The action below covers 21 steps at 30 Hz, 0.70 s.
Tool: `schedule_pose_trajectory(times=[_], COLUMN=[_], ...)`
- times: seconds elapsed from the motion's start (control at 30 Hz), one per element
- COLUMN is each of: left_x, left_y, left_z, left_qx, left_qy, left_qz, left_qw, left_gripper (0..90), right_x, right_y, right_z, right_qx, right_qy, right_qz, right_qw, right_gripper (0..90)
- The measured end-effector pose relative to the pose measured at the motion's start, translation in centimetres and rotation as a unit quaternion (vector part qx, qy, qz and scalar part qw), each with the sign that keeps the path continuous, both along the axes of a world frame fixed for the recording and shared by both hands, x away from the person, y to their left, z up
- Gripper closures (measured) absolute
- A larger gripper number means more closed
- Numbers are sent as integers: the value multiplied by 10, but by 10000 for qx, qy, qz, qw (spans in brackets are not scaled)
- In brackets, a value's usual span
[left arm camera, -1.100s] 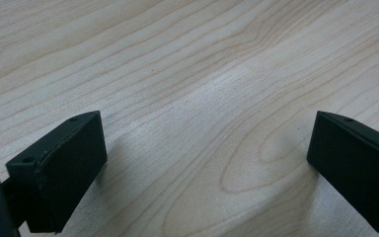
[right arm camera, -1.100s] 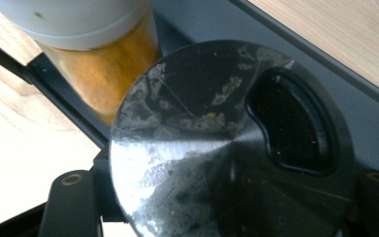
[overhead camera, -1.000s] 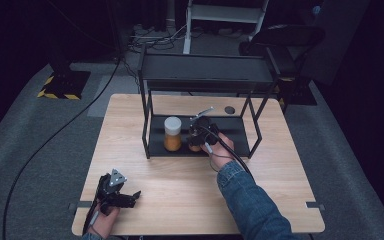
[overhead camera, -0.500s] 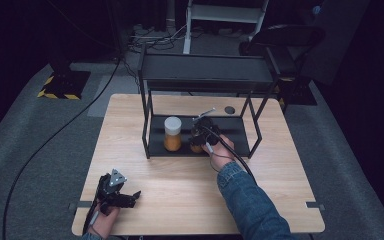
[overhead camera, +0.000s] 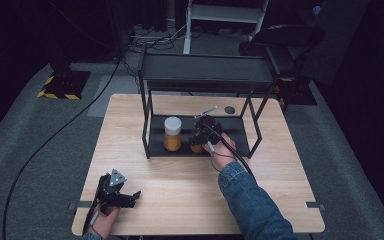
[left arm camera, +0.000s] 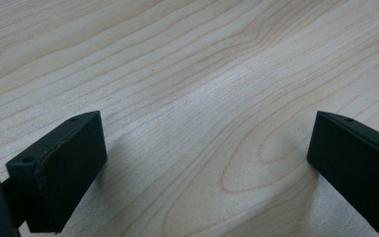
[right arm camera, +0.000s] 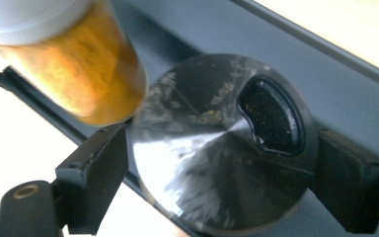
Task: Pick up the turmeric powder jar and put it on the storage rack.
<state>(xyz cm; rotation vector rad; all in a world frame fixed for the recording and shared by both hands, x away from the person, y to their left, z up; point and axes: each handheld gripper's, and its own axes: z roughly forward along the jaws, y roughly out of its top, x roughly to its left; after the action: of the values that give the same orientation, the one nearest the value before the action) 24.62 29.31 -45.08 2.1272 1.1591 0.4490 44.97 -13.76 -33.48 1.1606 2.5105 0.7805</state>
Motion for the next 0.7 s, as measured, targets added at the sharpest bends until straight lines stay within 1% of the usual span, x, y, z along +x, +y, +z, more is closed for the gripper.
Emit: schedule_pose_trajectory(times=[0.17,0.23,0.33,0.4,0.57,0.7], left_x=[0,0,0,0,0,0], left_y=[0,0,0,0,0,0], left_z=[0,0,0,0,0,0], left_qx=[3,-4,-4,-4,-4,-4], left_qy=[-3,-7,-7,-7,-7,-6], left_qz=[-2,-3,-4,-4,-3,-3], left_qw=[10000,10000,10000,10000,10000,10000], left_gripper=[17,17,17,17,17,17], right_x=[-13,-18,-26,-32,-46,-57], right_y=[-5,-8,-16,-19,-30,-37], right_z=[15,21,28,33,43,49], right_qx=[81,81,172,135,194,219], right_qy=[-91,-152,-211,-280,-383,-472], right_qz=[25,68,87,128,142,194], right_qw=[9999,9998,9996,9994,9990,9985], right_gripper=[122,117,110,109,106,103])
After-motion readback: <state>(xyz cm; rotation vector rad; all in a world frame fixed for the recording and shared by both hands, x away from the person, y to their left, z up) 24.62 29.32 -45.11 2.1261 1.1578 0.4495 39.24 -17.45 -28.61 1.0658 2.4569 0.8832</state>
